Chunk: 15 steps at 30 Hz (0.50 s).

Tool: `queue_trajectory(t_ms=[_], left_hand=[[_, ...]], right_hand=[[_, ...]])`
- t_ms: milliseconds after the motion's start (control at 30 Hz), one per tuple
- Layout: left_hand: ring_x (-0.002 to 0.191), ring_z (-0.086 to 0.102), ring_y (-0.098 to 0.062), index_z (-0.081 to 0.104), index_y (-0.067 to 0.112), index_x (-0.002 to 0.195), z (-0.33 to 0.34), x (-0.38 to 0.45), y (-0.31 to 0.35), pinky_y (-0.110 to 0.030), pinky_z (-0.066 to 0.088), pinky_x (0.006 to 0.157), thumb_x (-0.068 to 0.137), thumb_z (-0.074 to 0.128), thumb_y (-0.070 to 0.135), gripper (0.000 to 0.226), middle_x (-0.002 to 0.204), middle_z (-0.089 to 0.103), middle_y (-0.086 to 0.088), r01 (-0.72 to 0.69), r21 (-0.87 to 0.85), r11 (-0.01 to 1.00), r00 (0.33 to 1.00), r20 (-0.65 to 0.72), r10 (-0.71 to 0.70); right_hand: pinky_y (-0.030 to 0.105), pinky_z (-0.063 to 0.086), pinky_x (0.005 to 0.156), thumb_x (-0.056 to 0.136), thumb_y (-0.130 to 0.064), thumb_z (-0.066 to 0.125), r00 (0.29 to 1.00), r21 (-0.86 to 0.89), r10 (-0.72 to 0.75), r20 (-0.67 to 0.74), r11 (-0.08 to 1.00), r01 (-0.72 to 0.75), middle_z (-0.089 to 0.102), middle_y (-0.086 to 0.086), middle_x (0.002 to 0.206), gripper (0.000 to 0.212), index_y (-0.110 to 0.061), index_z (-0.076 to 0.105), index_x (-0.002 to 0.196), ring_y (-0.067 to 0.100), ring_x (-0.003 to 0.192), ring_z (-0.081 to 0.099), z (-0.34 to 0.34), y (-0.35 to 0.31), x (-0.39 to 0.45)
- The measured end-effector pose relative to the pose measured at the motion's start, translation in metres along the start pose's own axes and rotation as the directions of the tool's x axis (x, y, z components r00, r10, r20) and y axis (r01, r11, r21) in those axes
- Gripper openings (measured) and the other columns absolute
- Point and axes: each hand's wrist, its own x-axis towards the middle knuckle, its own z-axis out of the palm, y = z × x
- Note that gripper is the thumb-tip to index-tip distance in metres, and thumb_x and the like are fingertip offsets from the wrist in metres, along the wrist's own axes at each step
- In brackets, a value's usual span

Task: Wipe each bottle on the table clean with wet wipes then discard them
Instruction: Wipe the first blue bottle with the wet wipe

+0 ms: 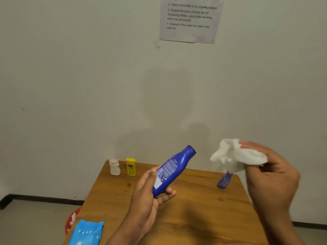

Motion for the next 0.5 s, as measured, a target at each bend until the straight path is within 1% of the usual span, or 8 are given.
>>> queue_trajectory(t_ms=[67, 100, 167, 267, 333, 400, 467, 500], left_hand=[[0.073, 0.072, -0.027, 0.065, 0.019, 0.119, 0.0, 0.001, 0.0, -0.041, 0.063, 0.064, 0.08, 0.065, 0.042, 0.045, 0.093, 0.076, -0.014, 0.018, 0.008, 1.0, 1.0, 0.003, -0.018], [0.073, 0.073, -0.027, 0.065, 0.019, 0.119, 0.0, 0.001, -0.001, -0.041, 0.063, 0.064, 0.08, 0.064, 0.042, 0.046, 0.092, 0.076, -0.013, 0.026, 0.01, 1.0, 1.0, 0.011, -0.026], [0.073, 0.073, -0.029, 0.065, 0.018, 0.119, 0.003, 0.002, -0.002, -0.041, 0.063, 0.063, 0.08, 0.063, 0.043, 0.047, 0.092, 0.076, -0.014, 0.038, 0.009, 0.999, 0.999, 0.025, -0.039], [0.071, 0.072, -0.029, 0.066, 0.016, 0.119, 0.011, 0.0, -0.004, -0.04, 0.063, 0.062, 0.084, 0.06, 0.041, 0.043, 0.094, 0.076, -0.016, 0.046, 0.023, 0.999, 0.998, 0.041, -0.047], [0.065, 0.07, -0.027, 0.067, 0.014, 0.119, 0.016, -0.001, -0.006, -0.038, 0.062, 0.06, 0.093, 0.055, 0.037, 0.037, 0.093, 0.076, -0.019, 0.049, 0.033, 0.998, 0.997, 0.063, -0.051], [0.063, 0.07, -0.027, 0.067, 0.011, 0.118, 0.021, -0.001, -0.007, -0.038, 0.062, 0.059, 0.101, 0.05, 0.031, 0.032, 0.093, 0.076, -0.022, 0.059, 0.007, 0.998, 0.996, 0.061, -0.059], [0.075, 0.075, -0.028, 0.068, 0.009, 0.116, 0.022, 0.0, -0.008, -0.04, 0.063, 0.061, 0.104, 0.047, 0.026, 0.03, 0.099, 0.077, -0.019, 0.076, -0.042, 0.996, 0.997, 0.035, -0.075], [0.08, 0.076, -0.027, 0.068, 0.009, 0.115, 0.02, 0.001, -0.01, -0.039, 0.063, 0.063, 0.105, 0.045, 0.023, 0.029, 0.1, 0.078, -0.017, 0.079, -0.06, 0.995, 0.997, 0.025, -0.078]], right_hand=[[0.019, 0.059, 0.074, 0.086, -0.025, 0.073, 0.997, 0.047, 0.043, -0.064, 0.998, -0.04, 0.075, -0.01, 0.102, 0.019, -0.034, 0.075, 0.103, 0.011, 0.092, 0.072, -0.014, -0.001, 0.014], [0.02, 0.059, 0.074, 0.086, -0.029, 0.074, 0.997, 0.026, 0.042, -0.065, 0.999, -0.04, 0.074, -0.01, 0.104, 0.02, -0.035, 0.074, 0.105, 0.011, 0.094, 0.071, -0.017, -0.003, 0.017], [0.017, 0.058, 0.073, 0.087, -0.028, 0.074, 1.0, -0.003, 0.022, -0.014, 1.0, -0.022, 0.074, -0.009, 0.106, 0.023, -0.03, 0.072, 0.11, 0.011, 0.094, 0.071, -0.012, -0.007, 0.01], [0.015, 0.054, 0.071, 0.083, -0.013, 0.069, 0.98, -0.066, -0.09, 0.175, 0.992, 0.103, 0.071, -0.01, 0.102, 0.023, -0.022, 0.072, 0.104, 0.012, 0.09, 0.069, 0.013, -0.014, -0.014], [0.014, 0.051, 0.078, 0.074, 0.003, 0.068, 0.922, -0.178, -0.192, 0.336, 0.949, 0.262, 0.072, -0.001, 0.098, 0.028, -0.012, 0.074, 0.097, 0.014, 0.09, 0.067, 0.03, -0.013, -0.028], [0.014, 0.05, 0.08, 0.063, 0.014, 0.075, 0.883, -0.319, -0.168, 0.438, 0.889, 0.328, 0.072, 0.006, 0.095, 0.035, -0.005, 0.075, 0.092, 0.02, 0.089, 0.066, 0.041, -0.009, -0.038], [0.02, 0.055, 0.076, 0.061, 0.011, 0.08, 0.85, -0.352, -0.134, 0.51, 0.869, 0.348, 0.071, 0.008, 0.096, 0.035, -0.005, 0.075, 0.092, 0.023, 0.088, 0.067, 0.05, -0.011, -0.054], [0.022, 0.057, 0.076, 0.07, 0.001, 0.078, 0.823, -0.313, -0.177, 0.541, 0.865, 0.392, 0.071, 0.007, 0.097, 0.024, -0.005, 0.075, 0.094, 0.021, 0.089, 0.067, 0.054, -0.014, -0.066]])
